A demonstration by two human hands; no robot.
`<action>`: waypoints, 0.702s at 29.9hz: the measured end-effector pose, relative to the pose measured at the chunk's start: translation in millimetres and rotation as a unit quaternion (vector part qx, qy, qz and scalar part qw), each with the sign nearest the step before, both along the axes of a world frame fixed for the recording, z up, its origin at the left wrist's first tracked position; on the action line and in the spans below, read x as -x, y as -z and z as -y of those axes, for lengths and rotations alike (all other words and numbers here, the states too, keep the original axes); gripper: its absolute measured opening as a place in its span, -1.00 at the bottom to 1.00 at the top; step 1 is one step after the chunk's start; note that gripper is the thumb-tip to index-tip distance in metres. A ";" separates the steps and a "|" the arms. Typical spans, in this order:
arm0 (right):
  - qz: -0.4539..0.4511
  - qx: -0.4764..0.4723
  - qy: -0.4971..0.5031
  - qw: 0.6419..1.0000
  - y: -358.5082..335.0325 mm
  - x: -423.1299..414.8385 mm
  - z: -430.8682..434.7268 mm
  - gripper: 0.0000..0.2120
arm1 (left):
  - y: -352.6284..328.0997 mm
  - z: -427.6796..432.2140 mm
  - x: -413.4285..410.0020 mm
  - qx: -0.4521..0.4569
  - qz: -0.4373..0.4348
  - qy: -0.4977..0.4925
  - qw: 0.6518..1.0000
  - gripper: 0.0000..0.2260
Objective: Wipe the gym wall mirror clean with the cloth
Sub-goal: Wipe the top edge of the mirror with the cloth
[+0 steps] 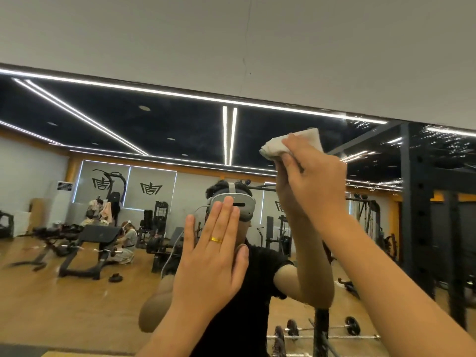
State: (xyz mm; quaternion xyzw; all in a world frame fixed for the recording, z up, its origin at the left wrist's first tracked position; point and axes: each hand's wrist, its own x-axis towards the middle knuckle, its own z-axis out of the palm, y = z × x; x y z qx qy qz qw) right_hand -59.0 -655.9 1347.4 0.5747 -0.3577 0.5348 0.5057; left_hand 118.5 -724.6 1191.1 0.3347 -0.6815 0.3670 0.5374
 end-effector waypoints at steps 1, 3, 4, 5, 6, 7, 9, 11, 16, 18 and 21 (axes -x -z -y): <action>-0.025 0.002 -0.010 1.000 1.0 -10.3 2.8 -0.77 | 0.0 -0.2 0.4 0.000 0.001 -0.002 1.000 -0.40; -0.073 -0.003 -0.020 0.997 1.5 -30.9 8.0 -0.79 | 0.3 -0.3 1.0 -0.002 0.005 -0.008 1.000 -0.40; -0.092 -0.018 -0.017 0.995 1.4 -40.3 11.1 -0.77 | 0.4 0.2 0.8 -0.006 0.008 -0.012 1.000 -0.40; -0.113 -0.039 -0.009 0.993 1.7 -48.9 14.0 -0.75 | 0.4 0.7 0.4 -0.010 0.010 -0.016 1.000 -0.40; -0.140 -0.060 0.001 0.988 2.5 -55.9 15.4 -0.71 | 0.2 1.3 0.2 -0.014 0.011 -0.019 1.000 -0.40; -0.174 -0.077 0.008 0.982 3.5 -59.4 15.3 -0.68 | 0.0 1.7 0.0 -0.015 0.009 -0.020 1.000 -0.40; -0.230 -0.086 0.009 0.969 8.0 -57.1 5.7 -0.61 | -0.3 1.5 0.0 -0.016 0.005 -0.013 1.000 -0.40; -0.239 -0.054 0.001 0.969 13.4 -41.2 -11.7 -0.56 | 0.0 0.6 0.2 -0.013 0.003 -0.007 1.000 -0.40; -0.125 -0.014 0.015 0.992 16.7 38.2 -53.6 -0.70 | 1.2 -0.1 0.9 -0.004 0.002 -0.009 1.000 -0.38; -0.054 -0.061 0.038 0.996 22.7 66.4 -54.8 -0.68 | 1.1 0.0 0.3 -0.005 0.007 -0.011 1.000 -0.38; -0.006 -0.102 0.012 0.995 31.2 84.0 -46.0 -0.63 | 0.4 -1.3 -0.2 -0.004 0.008 -0.010 1.000 -0.38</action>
